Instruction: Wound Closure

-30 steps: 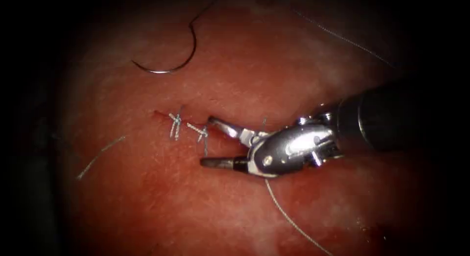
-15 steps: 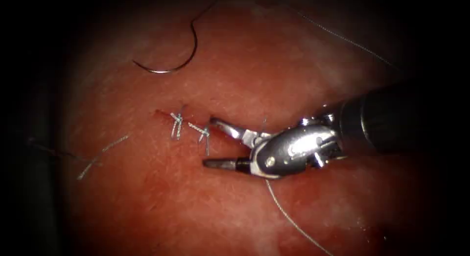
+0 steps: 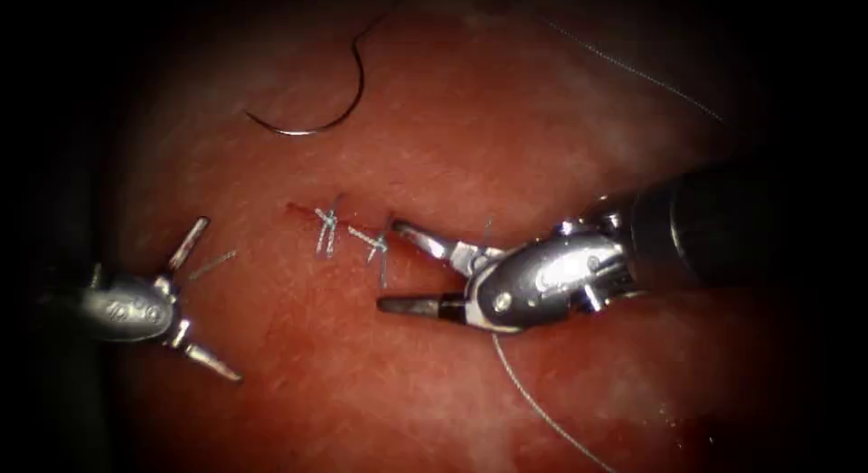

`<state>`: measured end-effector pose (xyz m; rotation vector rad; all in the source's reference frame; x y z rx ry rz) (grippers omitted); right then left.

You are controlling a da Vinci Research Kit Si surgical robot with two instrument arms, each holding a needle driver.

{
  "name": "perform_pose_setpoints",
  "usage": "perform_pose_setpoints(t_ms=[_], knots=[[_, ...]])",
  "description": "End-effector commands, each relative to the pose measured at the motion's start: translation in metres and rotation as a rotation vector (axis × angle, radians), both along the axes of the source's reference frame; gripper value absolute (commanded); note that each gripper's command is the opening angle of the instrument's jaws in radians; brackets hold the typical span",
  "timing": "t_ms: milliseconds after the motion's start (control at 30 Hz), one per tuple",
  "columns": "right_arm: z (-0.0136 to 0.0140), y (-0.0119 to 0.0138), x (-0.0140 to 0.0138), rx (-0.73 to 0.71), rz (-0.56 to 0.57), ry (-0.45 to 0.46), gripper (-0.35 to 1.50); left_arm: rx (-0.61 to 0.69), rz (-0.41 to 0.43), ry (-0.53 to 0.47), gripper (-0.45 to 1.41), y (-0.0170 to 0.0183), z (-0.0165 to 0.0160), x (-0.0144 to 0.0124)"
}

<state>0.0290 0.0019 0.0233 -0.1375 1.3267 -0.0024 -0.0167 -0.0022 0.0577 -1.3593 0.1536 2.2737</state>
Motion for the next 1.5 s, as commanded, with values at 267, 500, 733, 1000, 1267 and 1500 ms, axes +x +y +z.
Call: perform_pose_setpoints(t_ms=[267, 500, 733, 1000, 1267, 1500], knots=[[0.0004, -0.0011, 0.0004, 0.005, -0.004, -0.002, 1.23, -0.005, -0.019, 0.004, 1.3, -0.001, 0.0011, -0.0012], [-0.0014, -0.0004, -0.0033, 0.116, 0.061, -0.043, 1.16, 0.004, 0.033, -0.123, 1.18, -0.0003, -0.002, -0.0034], [-0.0035, 0.0015, -0.0089, 0.334, 0.168, -0.065, 0.78, 0.159, -0.022, -0.17, 1.03, 0.0039, -0.0032, -0.0046], [-0.0045, 0.0018, -0.0132, 0.544, 0.201, -0.059, -0.03, 0.24, -0.04, 0.086, 0.93, 0.008, 0.0, -0.0036], [-0.004, -0.0019, -0.011, 0.616, 0.147, -0.052, 0.71, 0.279, -0.031, 0.175, 0.96, 0.0111, 0.002, -0.003], [-0.0035, -0.0029, -0.0098, 0.61, 0.128, -0.049, 0.88, 0.307, 0.077, 0.327, 0.94, 0.0131, 0.005, -0.0025]])
